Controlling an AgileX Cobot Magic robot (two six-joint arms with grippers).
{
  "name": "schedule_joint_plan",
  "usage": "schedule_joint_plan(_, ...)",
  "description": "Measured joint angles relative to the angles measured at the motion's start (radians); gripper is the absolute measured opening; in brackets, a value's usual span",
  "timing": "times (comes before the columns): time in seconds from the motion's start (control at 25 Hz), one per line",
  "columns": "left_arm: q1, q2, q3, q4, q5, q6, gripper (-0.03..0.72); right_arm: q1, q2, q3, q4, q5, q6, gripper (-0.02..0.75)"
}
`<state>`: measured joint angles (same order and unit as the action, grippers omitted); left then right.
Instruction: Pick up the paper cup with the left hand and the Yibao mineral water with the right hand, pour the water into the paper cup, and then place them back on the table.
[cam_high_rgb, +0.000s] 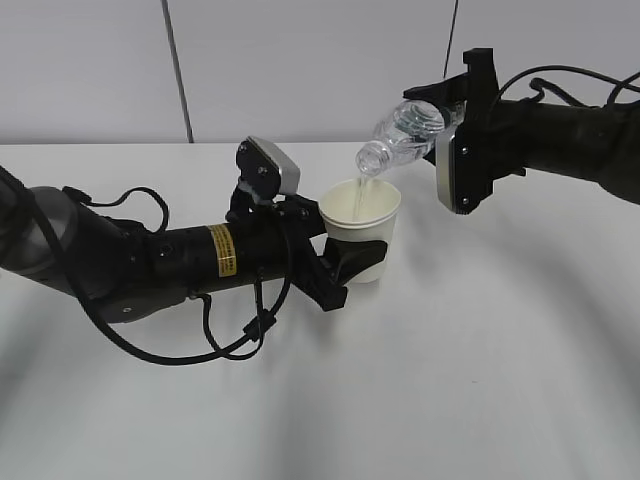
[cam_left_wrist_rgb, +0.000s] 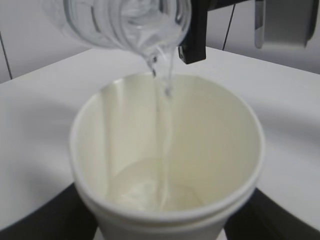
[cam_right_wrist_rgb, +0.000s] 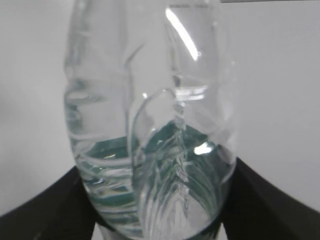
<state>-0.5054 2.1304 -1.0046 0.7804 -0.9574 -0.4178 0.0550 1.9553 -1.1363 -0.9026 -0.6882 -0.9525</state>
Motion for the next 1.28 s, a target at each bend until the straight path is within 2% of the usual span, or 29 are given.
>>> schedule_joint_plan(1.28,0.0,0.0,0.0,0.0,0.0,0.0,0.433,0.0,0.0,0.0,0.0,-0.002,-0.021,0.49)
